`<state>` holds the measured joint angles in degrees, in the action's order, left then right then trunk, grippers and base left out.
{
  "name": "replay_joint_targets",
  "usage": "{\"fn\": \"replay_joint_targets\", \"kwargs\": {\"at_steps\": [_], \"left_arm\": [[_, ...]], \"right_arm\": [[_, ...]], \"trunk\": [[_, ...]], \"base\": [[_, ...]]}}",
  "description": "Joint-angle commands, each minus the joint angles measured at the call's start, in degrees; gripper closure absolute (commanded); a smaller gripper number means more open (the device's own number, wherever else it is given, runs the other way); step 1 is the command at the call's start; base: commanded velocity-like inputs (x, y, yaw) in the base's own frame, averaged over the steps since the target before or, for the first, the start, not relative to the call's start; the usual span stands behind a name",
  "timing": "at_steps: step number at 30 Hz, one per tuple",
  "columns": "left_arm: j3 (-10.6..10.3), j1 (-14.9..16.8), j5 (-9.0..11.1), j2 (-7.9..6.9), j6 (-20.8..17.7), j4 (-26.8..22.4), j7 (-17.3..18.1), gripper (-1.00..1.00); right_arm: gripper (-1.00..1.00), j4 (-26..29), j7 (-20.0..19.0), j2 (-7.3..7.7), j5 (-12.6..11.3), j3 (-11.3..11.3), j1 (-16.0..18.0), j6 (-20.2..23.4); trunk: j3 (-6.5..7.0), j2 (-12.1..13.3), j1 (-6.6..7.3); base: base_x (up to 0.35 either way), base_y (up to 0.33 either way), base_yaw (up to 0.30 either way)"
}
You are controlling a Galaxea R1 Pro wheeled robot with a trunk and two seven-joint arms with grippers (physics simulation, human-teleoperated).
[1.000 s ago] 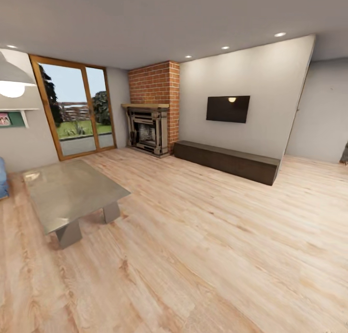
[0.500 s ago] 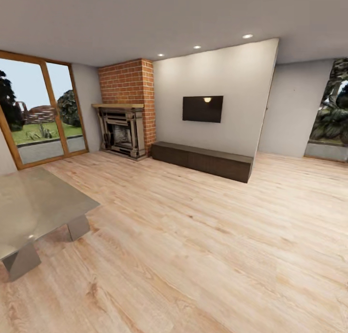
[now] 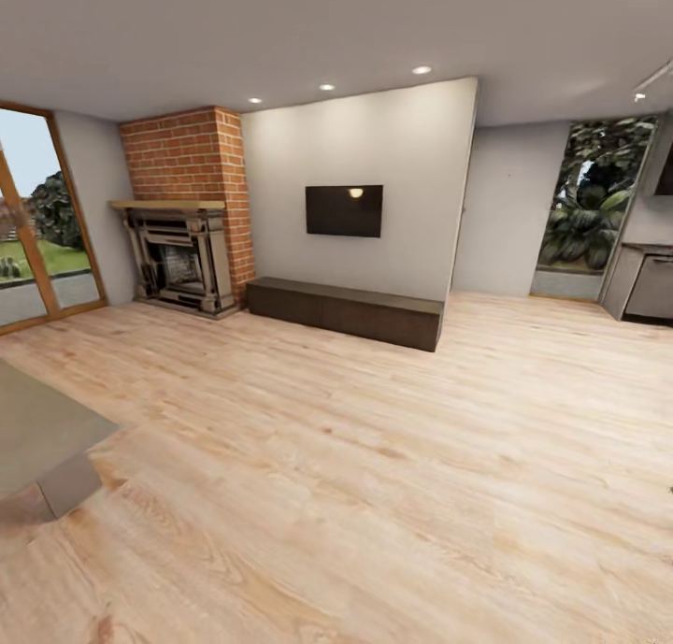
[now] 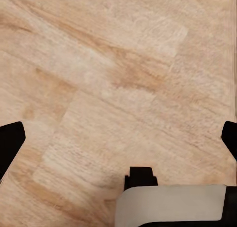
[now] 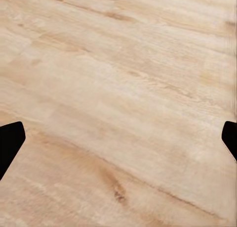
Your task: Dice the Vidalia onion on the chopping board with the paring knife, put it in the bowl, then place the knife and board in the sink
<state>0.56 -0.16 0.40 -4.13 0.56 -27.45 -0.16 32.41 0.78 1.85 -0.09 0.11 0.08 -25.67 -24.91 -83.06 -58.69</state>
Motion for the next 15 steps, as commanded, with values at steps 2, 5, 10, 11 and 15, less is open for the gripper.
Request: {"fn": "replay_joint_targets", "kwargs": {"at_steps": [2,5,10,11,15], "left_arm": [[0.1,0.0,0.0,0.00,0.1,-0.1,0.0,-1.00],[0.1,0.0,0.0,0.00,0.1,-0.1,0.0,-1.00],[0.1,0.0,0.0,0.00,0.1,-0.1,0.0,-1.00],[0.1,0.0,0.0,0.00,0.1,-0.1,0.0,-1.00],[0.1,0.0,0.0,0.00,0.1,-0.1,0.0,-1.00]], "right_arm": [[-1.00,0.0,0.1,0.00,0.0,0.0,0.0,-0.1],[-1.00,0.0,0.1,0.00,0.0,0.0,0.0,-0.1],[-1.00,0.0,0.1,0.00,0.0,0.0,0.0,-0.1],[-1.00,0.0,0.1,0.00,0.0,0.0,0.0,-0.1],[-1.00,0.0,0.1,0.00,0.0,0.0,0.0,-0.1]], "trunk": [[-0.05,0.0,-0.04],[-0.05,0.0,-0.04],[-0.05,0.0,-0.04],[-0.05,0.0,-0.04],[-0.05,0.0,-0.04]], "base": [[0.317,-0.021,-0.278],[0.317,-0.006,-0.278],[0.317,-0.001,-0.278],[0.317,-0.001,-0.278],[0.317,0.000,-0.278]]}}
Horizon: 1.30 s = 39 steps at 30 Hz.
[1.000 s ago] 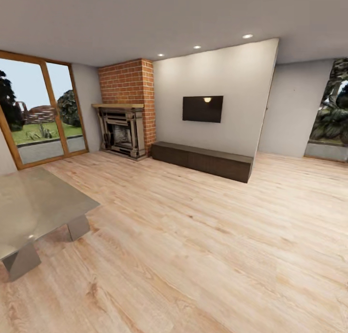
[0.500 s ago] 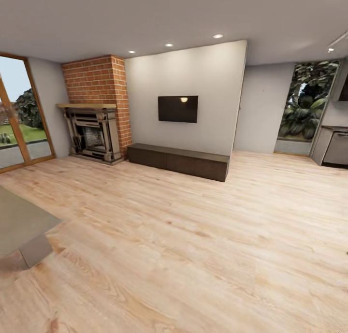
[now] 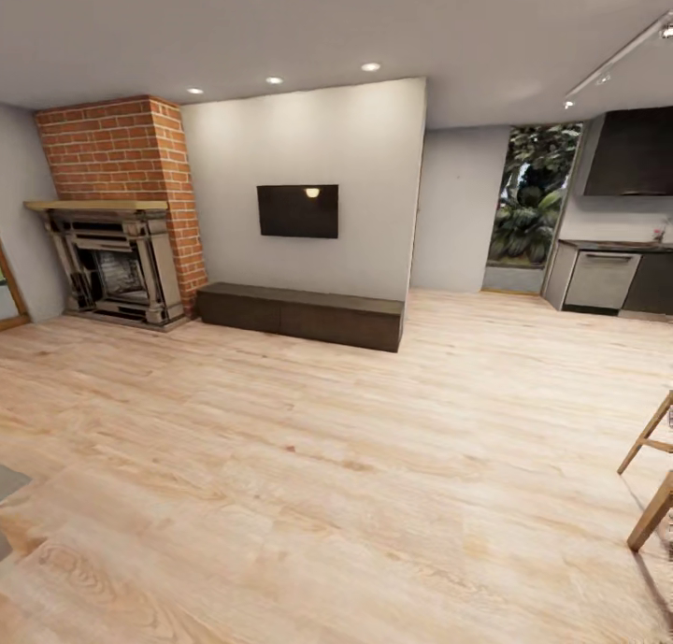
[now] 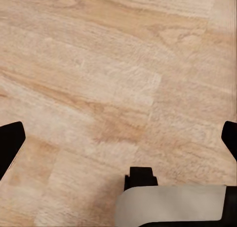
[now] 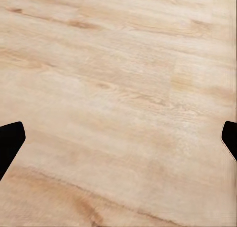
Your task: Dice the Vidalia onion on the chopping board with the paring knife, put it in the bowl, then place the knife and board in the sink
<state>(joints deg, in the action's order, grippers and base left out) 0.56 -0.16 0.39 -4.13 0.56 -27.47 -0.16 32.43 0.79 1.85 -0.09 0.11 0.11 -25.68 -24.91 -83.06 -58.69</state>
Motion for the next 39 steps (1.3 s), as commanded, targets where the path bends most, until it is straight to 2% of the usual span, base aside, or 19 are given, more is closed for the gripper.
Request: {"fn": "replay_joint_targets", "kwargs": {"at_steps": [1,30,39], "left_arm": [[0.1,0.0,0.0,0.00,0.1,-0.1,0.0,-1.00],[0.1,0.0,0.0,0.00,0.1,0.1,0.0,-1.00],[0.1,0.0,0.0,0.00,0.1,0.0,0.0,-1.00]], "right_arm": [[-1.00,0.0,0.1,0.00,0.0,0.0,0.0,-0.1],[-1.00,0.0,0.1,0.00,0.0,0.0,0.0,-0.1],[-1.00,0.1,0.1,0.00,0.0,0.0,0.0,-0.1]], "trunk": [[-0.05,0.0,-0.03],[-0.05,0.0,-0.03],[-0.05,0.0,-0.03]], "base": [[0.317,0.000,-0.278],[0.317,0.000,-0.277],[0.317,0.000,-0.045]]}}
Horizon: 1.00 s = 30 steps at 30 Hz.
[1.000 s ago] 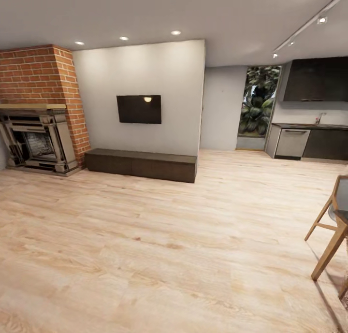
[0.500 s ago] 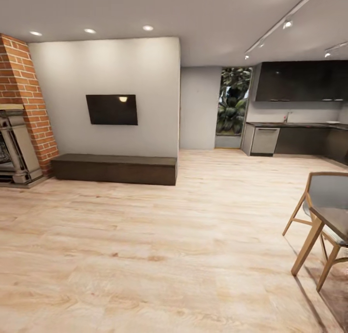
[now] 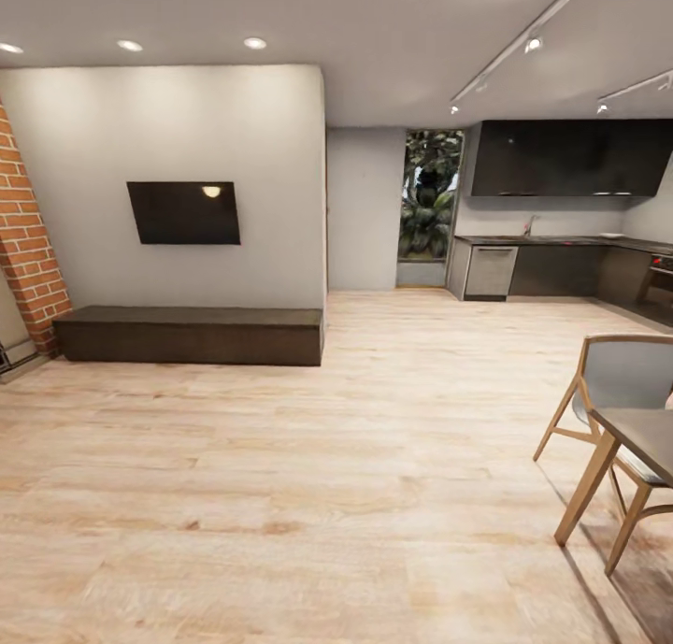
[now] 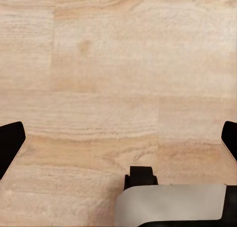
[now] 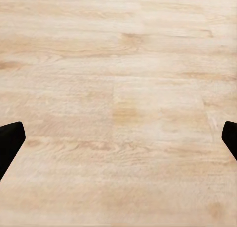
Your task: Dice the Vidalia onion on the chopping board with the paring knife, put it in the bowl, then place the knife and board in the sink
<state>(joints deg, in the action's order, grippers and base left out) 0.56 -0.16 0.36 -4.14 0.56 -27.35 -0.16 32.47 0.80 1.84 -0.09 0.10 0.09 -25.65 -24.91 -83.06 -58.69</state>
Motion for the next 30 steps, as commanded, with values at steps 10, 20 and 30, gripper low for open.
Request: {"fn": "replay_joint_targets", "kwargs": {"at_steps": [10,20,30], "left_arm": [[0.1,0.0,0.1,0.01,0.1,-0.1,0.0,-1.00],[0.1,0.0,0.1,0.01,0.1,-0.1,0.0,-1.00],[0.1,0.0,0.0,0.01,0.1,0.0,0.0,-1.00]], "right_arm": [[-1.00,0.0,0.1,0.00,0.0,0.0,0.0,-0.1],[-1.00,0.0,0.1,0.00,0.0,0.0,0.0,-0.1],[-1.00,0.0,0.1,0.00,0.0,0.0,0.0,-0.1]], "trunk": [[-0.04,0.0,-0.04],[0.03,0.0,-0.04],[0.27,0.0,-0.04]], "base": [[0.317,0.000,-0.001],[0.317,0.000,-0.082],[0.317,0.000,-0.185]]}}
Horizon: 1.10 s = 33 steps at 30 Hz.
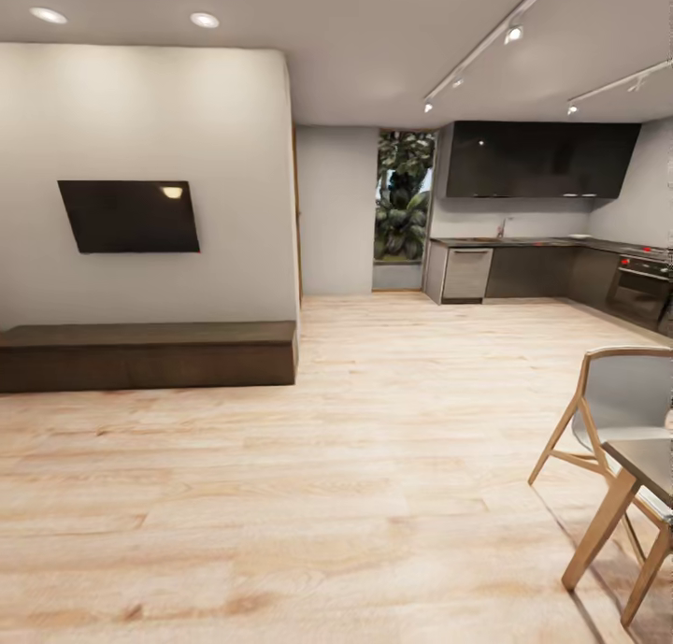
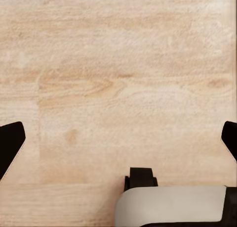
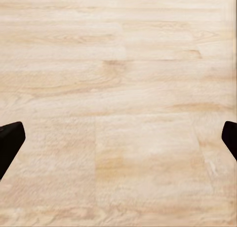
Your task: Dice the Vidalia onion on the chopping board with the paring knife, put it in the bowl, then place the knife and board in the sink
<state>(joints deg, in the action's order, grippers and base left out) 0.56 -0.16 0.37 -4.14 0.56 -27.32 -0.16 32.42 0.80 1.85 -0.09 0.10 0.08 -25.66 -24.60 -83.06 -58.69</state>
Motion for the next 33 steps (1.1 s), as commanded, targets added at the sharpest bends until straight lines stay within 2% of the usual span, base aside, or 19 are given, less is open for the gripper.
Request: {"fn": "replay_joint_targets", "kwargs": {"at_steps": [1,33], "left_arm": [[0.1,0.0,0.0,0.00,0.1,0.0,0.0,-1.00],[0.1,0.0,0.0,0.00,0.1,-0.1,0.0,-1.00]], "right_arm": [[-1.00,0.0,0.1,0.00,0.0,0.0,0.0,-0.1],[-1.00,0.1,0.1,0.00,0.0,0.0,0.0,-0.1]], "trunk": [[-0.04,0.0,-0.04],[-0.14,0.0,-0.04]], "base": [[0.317,0.000,-0.077],[0.317,0.000,-0.006]]}}
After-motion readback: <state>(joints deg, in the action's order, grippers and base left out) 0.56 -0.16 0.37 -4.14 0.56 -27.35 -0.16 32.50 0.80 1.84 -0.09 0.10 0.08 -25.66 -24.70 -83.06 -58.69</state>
